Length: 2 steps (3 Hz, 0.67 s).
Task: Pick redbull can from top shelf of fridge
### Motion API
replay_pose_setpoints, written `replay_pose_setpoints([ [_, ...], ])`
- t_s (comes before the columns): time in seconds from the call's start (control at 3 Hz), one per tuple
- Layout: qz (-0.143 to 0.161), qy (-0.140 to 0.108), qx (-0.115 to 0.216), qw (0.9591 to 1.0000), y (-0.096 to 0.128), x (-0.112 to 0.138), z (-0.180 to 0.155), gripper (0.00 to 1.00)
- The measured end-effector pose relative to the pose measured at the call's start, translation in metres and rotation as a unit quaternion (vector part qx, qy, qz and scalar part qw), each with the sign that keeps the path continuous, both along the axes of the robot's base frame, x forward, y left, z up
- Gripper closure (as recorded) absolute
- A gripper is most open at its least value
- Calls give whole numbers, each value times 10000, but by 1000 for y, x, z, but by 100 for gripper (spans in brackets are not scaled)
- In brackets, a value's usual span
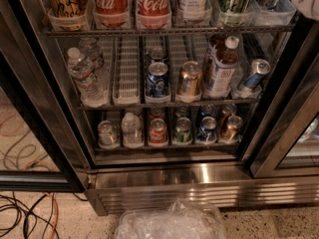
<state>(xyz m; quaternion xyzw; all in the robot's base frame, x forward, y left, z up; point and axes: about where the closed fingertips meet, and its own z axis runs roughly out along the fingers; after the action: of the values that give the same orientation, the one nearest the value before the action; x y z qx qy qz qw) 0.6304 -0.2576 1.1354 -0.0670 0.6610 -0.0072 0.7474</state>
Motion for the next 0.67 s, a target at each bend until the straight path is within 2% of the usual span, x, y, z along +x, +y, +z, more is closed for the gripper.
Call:
replay_pose_setpoints([
  [0.33, 397, 203, 258, 9987, 12, -27, 11, 100],
  [0.67, 869, 773, 508, 9919, 30, -70, -8, 100],
])
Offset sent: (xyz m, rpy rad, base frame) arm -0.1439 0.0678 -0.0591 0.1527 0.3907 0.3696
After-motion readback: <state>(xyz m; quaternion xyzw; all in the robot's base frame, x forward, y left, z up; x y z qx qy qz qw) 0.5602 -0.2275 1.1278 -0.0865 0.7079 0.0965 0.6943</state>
